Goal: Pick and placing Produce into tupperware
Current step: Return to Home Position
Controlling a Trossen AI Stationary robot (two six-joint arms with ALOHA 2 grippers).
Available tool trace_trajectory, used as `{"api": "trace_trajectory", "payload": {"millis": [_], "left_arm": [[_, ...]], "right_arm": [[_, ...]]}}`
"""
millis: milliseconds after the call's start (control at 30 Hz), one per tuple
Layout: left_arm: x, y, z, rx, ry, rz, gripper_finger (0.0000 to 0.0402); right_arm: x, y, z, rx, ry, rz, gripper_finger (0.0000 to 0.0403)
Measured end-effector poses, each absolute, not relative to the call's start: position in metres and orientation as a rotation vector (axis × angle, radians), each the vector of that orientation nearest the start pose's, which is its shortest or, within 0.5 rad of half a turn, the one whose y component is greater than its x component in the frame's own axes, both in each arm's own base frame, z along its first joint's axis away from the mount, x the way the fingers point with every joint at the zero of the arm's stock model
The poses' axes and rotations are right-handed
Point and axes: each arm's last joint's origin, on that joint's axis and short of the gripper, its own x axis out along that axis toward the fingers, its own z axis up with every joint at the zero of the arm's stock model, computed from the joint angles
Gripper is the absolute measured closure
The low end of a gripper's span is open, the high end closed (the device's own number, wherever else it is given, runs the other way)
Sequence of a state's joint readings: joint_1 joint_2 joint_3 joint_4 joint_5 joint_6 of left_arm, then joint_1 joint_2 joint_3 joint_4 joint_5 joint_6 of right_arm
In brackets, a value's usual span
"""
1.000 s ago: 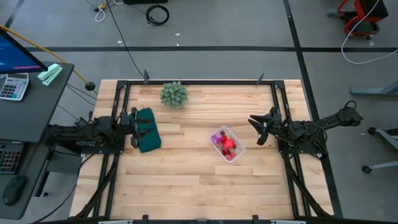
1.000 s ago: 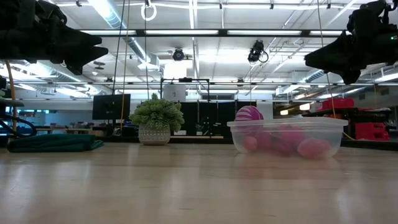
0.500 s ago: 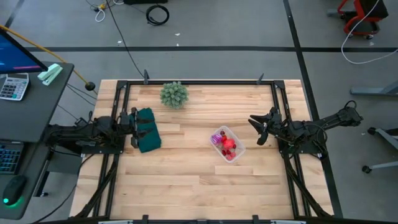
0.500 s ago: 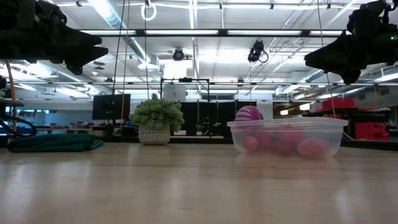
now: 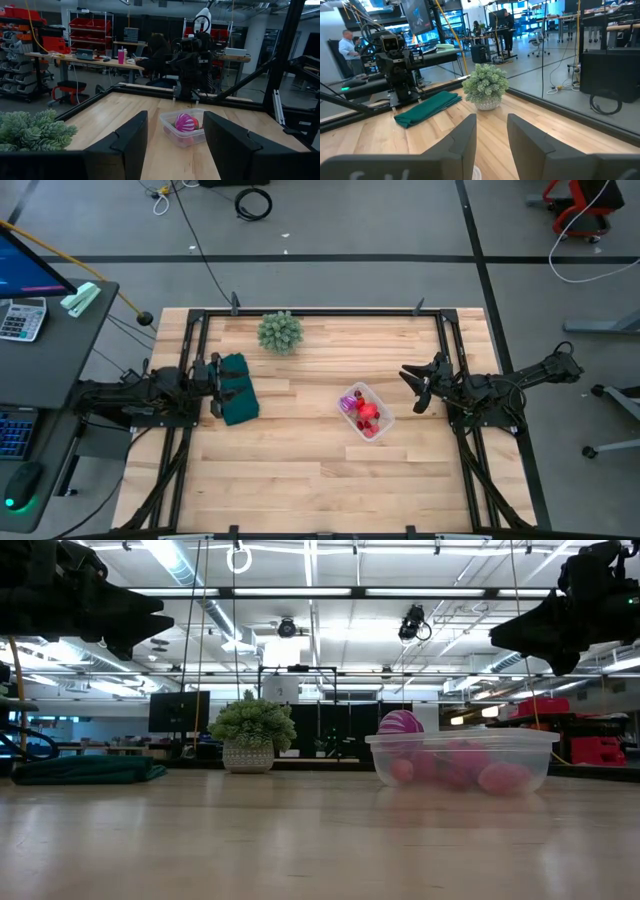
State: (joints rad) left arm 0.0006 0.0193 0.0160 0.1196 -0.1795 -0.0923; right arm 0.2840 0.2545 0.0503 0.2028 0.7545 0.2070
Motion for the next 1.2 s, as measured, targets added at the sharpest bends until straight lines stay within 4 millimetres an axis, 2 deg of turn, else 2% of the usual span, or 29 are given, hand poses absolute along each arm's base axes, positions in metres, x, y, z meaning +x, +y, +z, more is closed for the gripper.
{"api": "trace_trajectory", "payload": {"millis": [1200], "left_arm": [[0.0969, 0.0053, 0.1788, -0.103, -0.124, 0.175, 0.0208]], "right_arm": [[0.1068, 0.0105, 0.1789, 0.202, -0.047, -0.469, 0.0286]]}}
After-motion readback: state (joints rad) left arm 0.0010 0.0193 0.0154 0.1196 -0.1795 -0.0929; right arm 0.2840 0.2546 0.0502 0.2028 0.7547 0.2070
